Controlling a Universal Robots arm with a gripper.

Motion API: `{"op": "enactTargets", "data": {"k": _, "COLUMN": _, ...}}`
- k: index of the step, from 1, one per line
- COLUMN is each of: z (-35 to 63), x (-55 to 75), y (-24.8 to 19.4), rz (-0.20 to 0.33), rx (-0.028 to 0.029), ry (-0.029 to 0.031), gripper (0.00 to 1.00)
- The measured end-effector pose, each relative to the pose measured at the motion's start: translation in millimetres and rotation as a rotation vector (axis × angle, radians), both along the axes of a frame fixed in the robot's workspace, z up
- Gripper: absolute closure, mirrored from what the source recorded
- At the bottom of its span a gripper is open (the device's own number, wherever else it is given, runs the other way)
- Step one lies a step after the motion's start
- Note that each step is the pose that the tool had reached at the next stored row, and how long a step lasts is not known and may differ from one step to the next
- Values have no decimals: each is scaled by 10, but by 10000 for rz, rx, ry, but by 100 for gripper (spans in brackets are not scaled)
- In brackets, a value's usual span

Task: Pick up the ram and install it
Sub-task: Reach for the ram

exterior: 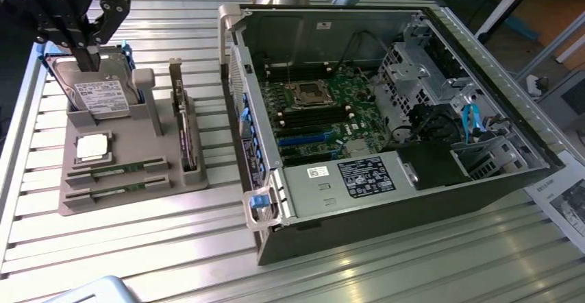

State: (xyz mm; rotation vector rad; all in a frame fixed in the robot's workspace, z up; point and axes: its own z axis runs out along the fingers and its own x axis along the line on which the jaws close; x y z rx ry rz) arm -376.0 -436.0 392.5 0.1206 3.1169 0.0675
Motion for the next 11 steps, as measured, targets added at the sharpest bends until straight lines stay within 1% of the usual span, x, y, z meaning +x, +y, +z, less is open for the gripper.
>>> {"op": "enactTargets", "data": {"k": 1, "z": 0, "x": 0, "y": -25, "rz": -2, "rx": -1, "ry": 1, "gripper": 90}}
{"op": "enactTargets", "data": {"k": 5, "z": 0, "x": 0, "y": -91, "rz": -7, "rx": -1, "ry": 0, "gripper": 90}}
{"op": "enactTargets", "data": {"k": 9, "z": 1, "x": 0, "y": -149, "rz": -14, "rx": -1, "ry": 1, "gripper": 90}}
{"op": "enactTargets", "data": {"k": 11, "z": 0, "x": 0, "y": -171, "rz": -17, "rx": 0, "ry": 1, "gripper": 90}}
